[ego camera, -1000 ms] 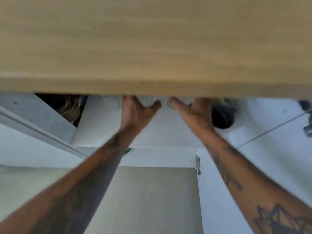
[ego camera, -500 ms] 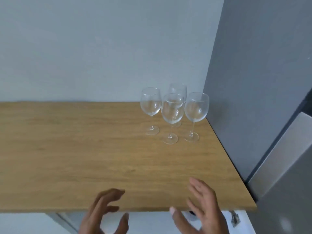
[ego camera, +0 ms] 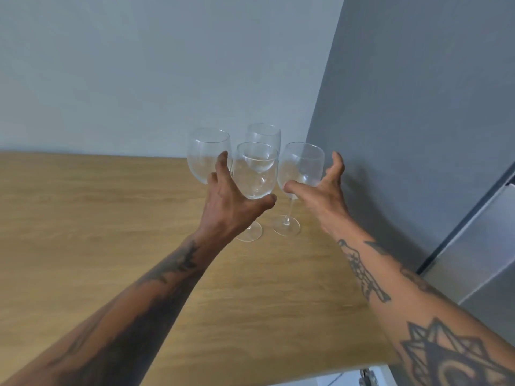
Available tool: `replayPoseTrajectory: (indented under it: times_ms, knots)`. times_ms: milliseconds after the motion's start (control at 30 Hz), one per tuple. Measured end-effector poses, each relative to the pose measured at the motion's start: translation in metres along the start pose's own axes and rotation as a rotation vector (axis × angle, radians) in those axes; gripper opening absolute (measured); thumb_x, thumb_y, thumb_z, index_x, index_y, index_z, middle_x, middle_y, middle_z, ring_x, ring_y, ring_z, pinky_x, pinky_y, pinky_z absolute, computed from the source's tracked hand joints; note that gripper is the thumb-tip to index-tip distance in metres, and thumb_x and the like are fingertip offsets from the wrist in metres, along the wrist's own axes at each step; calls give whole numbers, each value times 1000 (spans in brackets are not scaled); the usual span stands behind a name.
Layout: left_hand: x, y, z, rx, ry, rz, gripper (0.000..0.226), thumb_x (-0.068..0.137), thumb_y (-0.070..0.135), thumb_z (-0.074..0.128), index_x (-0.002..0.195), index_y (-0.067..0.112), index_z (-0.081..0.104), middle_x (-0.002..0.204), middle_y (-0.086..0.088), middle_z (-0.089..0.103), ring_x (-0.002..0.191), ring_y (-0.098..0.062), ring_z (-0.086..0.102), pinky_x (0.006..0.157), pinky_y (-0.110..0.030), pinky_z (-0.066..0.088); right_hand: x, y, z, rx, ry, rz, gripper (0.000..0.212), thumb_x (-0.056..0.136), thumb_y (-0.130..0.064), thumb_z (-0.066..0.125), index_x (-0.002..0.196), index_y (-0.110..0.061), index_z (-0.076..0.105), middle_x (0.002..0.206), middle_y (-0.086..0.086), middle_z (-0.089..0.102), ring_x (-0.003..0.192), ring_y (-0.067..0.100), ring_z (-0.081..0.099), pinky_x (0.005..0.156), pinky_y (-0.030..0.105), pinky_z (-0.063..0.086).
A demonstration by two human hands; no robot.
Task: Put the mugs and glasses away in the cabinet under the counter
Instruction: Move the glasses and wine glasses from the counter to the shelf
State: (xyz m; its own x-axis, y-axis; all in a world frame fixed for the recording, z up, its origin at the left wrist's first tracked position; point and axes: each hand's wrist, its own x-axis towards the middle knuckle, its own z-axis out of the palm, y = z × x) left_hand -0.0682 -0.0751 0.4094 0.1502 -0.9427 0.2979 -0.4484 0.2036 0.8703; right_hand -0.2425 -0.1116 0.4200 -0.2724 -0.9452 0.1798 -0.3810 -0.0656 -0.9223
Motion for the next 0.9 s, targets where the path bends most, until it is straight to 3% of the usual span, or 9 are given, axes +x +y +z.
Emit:
replayPoseTrajectory:
  times_ms: [133,267,433,567,733,900]
  knots:
    - [14,-5,14,-20,49,-1,109,66,41,88,151,26,23,144,-12,43,130,-26,50,102,-40,48,15,6,5,38,-28,-5,119,59,-34,84,147,-49,5,159,-5,30,139,19,42,96,28,38]
    - [17,-9,22,-64,66,-10,98,66,39,89,143,27,29,138,-11,52,125,-24,54,92,-37,51,14,10,10,48,3,-32,102,60,-33,85,138,-44,21,147,-6,44,131,19,51,106,40,49]
    - [10,-8,20,-88,88,-18,100,61,41,88,140,30,29,129,-7,54,116,-24,59,89,-40,54,-3,12,1,31,26,-92,95,59,-38,86,131,-46,24,139,-8,49,124,18,55,95,33,52]
    - [-20,0,4,-108,84,-27,107,60,44,89,148,34,28,129,-5,53,108,-19,64,74,-25,51,-32,8,-20,18,40,-149,94,59,-39,86,131,-44,25,135,-10,49,122,18,57,100,42,54]
    - [-90,29,-33,-107,133,11,102,57,48,89,142,39,34,118,4,58,94,-9,69,62,-17,47,-93,-7,-53,67,49,-225,95,59,-41,86,133,-42,27,130,-12,50,119,14,58,99,41,56]
    - [-186,69,-75,-109,199,-6,101,55,46,92,140,34,39,110,4,59,92,-16,72,76,-43,64,-183,-32,-101,143,-9,-299,95,63,-33,87,138,-27,29,130,-5,54,116,14,61,90,45,60]
